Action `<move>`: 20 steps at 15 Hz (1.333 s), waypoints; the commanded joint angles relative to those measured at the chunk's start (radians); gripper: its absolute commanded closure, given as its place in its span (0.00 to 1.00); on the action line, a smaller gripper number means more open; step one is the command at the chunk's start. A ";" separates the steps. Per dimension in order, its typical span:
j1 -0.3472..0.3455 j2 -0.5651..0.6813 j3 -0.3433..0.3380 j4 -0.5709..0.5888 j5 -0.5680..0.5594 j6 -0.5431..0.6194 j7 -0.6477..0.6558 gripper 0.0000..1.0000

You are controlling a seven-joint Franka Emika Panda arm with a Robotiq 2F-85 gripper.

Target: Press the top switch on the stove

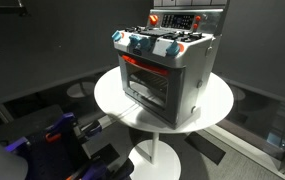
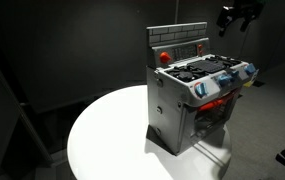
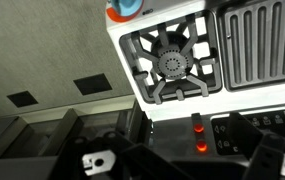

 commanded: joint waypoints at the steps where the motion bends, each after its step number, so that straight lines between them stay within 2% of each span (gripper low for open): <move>1: 0.035 0.015 -0.037 0.015 -0.003 -0.014 0.002 0.00; 8: 0.046 0.035 -0.047 0.037 -0.002 -0.026 0.003 0.00; 9: 0.043 0.044 -0.050 0.044 -0.024 -0.018 0.036 0.00; 17: 0.049 0.112 -0.094 0.074 -0.039 0.128 0.079 0.00; 20: 0.057 0.147 -0.108 0.095 -0.049 0.145 0.105 0.00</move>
